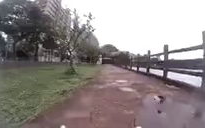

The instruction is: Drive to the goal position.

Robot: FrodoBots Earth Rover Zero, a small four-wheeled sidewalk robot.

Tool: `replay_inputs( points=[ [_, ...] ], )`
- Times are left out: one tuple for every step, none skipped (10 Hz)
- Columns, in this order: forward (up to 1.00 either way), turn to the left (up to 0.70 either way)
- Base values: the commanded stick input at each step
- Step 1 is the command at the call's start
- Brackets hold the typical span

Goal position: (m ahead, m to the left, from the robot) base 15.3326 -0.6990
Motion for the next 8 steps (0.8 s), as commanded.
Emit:
replay_inputs(
  points=[
    [1.0,-0.3],
    [1.0,-0.15],
    [1.0,0.03],
    [1.0,0.1],
    [1.0,0.1],
    [1.0,0.1],
    [1.0,0.1],
    [1.0,-0.07]
  ],
)
